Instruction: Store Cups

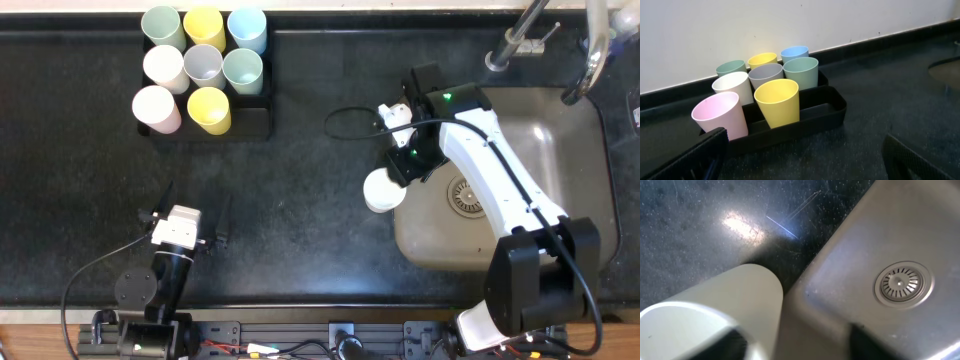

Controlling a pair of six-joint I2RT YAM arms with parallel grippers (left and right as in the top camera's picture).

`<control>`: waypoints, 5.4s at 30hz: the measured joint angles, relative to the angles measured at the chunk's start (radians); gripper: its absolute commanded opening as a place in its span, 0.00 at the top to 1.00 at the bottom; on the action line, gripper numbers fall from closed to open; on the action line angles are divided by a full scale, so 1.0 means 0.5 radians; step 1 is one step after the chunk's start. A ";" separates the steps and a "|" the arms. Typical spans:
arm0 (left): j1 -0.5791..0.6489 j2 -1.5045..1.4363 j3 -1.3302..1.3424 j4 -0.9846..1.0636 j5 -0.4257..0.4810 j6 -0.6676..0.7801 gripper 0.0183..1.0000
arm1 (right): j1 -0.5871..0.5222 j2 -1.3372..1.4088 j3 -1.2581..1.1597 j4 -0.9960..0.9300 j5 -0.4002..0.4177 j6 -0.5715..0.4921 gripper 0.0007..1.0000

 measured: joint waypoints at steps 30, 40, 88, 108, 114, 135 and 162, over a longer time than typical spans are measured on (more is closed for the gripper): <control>0.000 0.000 0.000 0.000 0.000 0.000 0.00 | 0.509 0.227 1.929 -0.694 0.013 0.268 0.96; 0.000 0.000 0.000 0.000 0.000 0.000 0.00 | 0.752 0.820 2.235 -0.659 0.127 0.325 0.96; 0.000 0.000 0.000 0.000 0.000 0.000 0.00 | 0.756 1.250 2.243 -0.227 -0.101 0.382 0.96; 0.000 0.000 0.000 0.000 0.000 0.000 0.00 | 0.757 1.338 2.243 -0.124 -0.085 0.381 0.96; 0.000 0.001 0.000 0.000 0.000 0.000 0.00 | 0.756 1.389 2.243 -0.124 -0.084 0.382 0.96; 0.000 0.000 0.000 0.000 0.000 0.000 0.00 | 0.757 1.465 2.243 -0.074 -0.063 0.381 0.96; 0.000 0.000 0.000 0.000 0.000 0.000 0.00 | 0.756 1.466 2.296 -0.106 0.203 0.381 0.00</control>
